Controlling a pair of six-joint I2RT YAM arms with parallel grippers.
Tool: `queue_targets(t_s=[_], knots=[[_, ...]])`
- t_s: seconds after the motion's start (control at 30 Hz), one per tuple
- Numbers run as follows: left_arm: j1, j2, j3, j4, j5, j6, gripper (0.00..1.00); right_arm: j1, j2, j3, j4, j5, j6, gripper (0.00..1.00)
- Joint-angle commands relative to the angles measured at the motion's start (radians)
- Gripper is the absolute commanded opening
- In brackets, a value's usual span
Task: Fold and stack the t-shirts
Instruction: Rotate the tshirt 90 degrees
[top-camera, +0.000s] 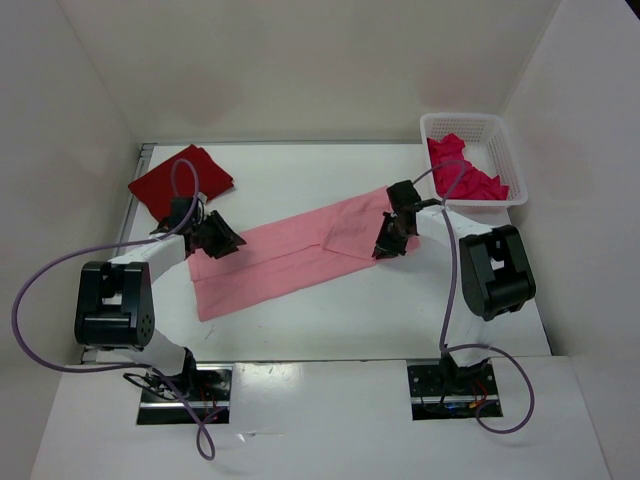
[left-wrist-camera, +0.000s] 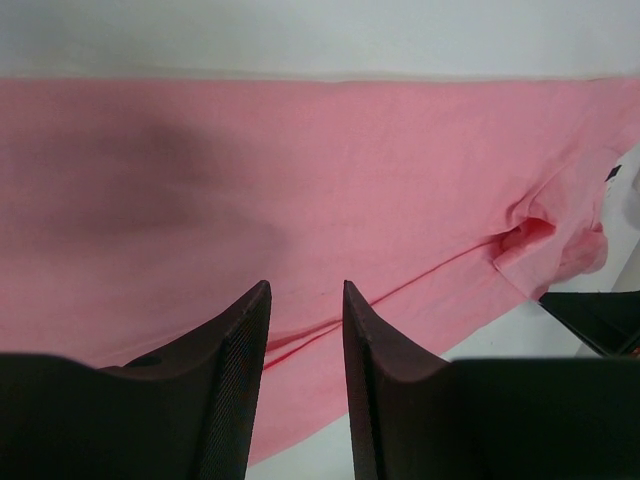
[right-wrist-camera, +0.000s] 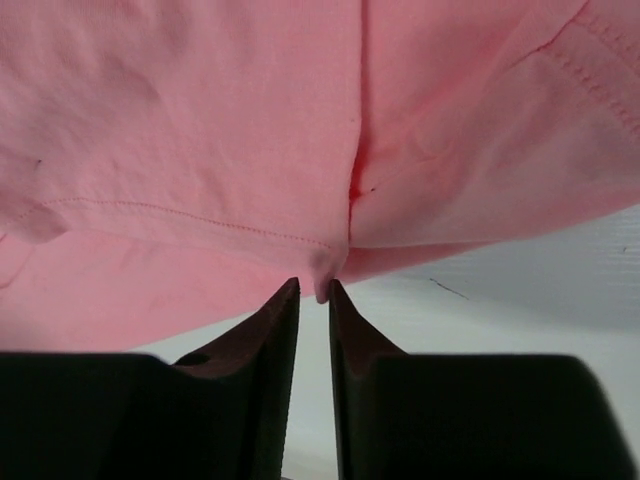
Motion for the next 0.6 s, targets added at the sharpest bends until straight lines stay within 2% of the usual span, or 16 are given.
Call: queue_targets(t_s=[0.0, 0.1, 0.13, 0.17, 0.23, 0.27, 0.4, 0.57], knots=[[-0.005, 0.023, -0.018, 0.039, 0.007, 0.011, 0.42, 0.008, 0.017, 0.034, 0.046, 0.038, 0.011, 0.2], [-0.005, 0.023, -0.018, 0.039, 0.007, 0.002, 0.42, -0.001, 0.008, 0.034, 0.046, 0.067, 0.011, 0.23], [-0.005, 0.032, -0.018, 0.048, 0.007, 0.002, 0.42, -0.001, 0.008, 0.034, 0.036, 0.067, -0.001, 0.28], [-0.005, 0.032, -0.018, 0.048, 0.007, 0.002, 0.42, -0.001, 0.024, 0.043, 0.027, 0.055, -0.01, 0.38], [-0.005, 0.032, -0.018, 0.048, 0.007, -0.007, 0.42, -0.001, 0.043, 0.044, 0.017, 0.055, -0.01, 0.39], [-0.005, 0.032, -0.018, 0.048, 0.007, -0.007, 0.42, -0.001, 0.043, 0.044, 0.017, 0.045, -0.01, 0.38], [-0.005, 0.032, -0.018, 0.048, 0.007, -0.007, 0.42, -0.001, 0.034, 0.044, 0.026, 0.045, -0.01, 0.13], [-0.005, 0.052, -0.018, 0.048, -0.013, -0.016, 0.42, -0.011, -0.008, 0.08, -0.039, 0.058, -0.03, 0.08]])
